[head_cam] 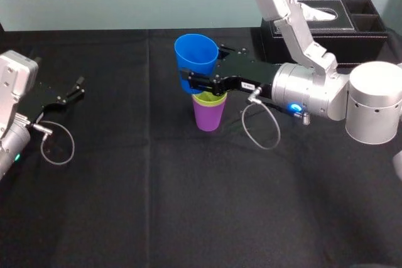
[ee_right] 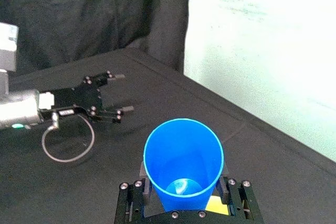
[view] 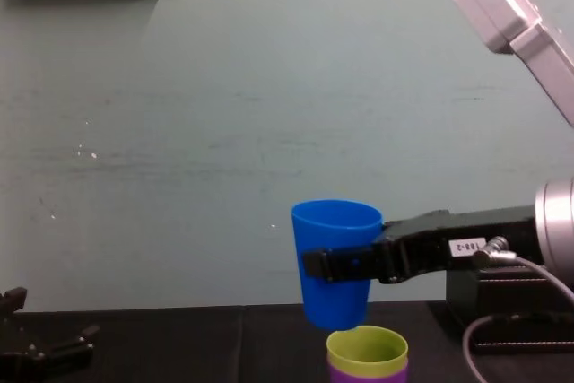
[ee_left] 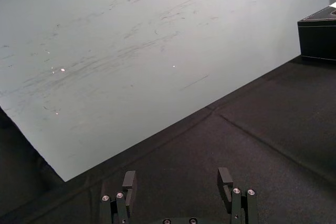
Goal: Stack the three plastic cups sequentially using one hand.
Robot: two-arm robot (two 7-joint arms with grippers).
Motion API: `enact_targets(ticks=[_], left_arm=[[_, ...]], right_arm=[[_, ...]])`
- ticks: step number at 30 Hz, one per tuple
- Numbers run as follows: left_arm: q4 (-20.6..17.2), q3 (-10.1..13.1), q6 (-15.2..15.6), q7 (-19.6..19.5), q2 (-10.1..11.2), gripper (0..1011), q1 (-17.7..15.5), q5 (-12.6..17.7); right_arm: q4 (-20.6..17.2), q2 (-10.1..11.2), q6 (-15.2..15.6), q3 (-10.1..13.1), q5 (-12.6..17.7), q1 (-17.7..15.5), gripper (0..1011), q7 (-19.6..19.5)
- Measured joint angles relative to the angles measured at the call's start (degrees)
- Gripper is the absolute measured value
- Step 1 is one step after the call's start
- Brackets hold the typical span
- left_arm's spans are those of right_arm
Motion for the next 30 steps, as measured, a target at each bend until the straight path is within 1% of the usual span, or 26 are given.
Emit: enact_targets(ticks=[6,19,23,30], left_arm=[[0.00,0.00,0.00,0.00,0.00,1010,0.00,0.00],[0.00,0.00,0.00,0.00,0.00,1010,0.00,0.00],[0.00,0.00,0.00,0.00,0.00,1010,0.00,0.00],[0.00,0.00,0.00,0.00,0.00,1010,0.00,0.00]], right_arm=[[1.39,0.51,0.78,0.01,0.15,0.32,724,-0.52],[2.89,0.71,1.18,0.26,0.08,0.13,723,-1.37],[3.35,0.61,1.15,0.13,-0.05,0.00,723,-1.38],[4.86,0.19,0.24,-0.17,-0.74,-0.29,723,-1.41]])
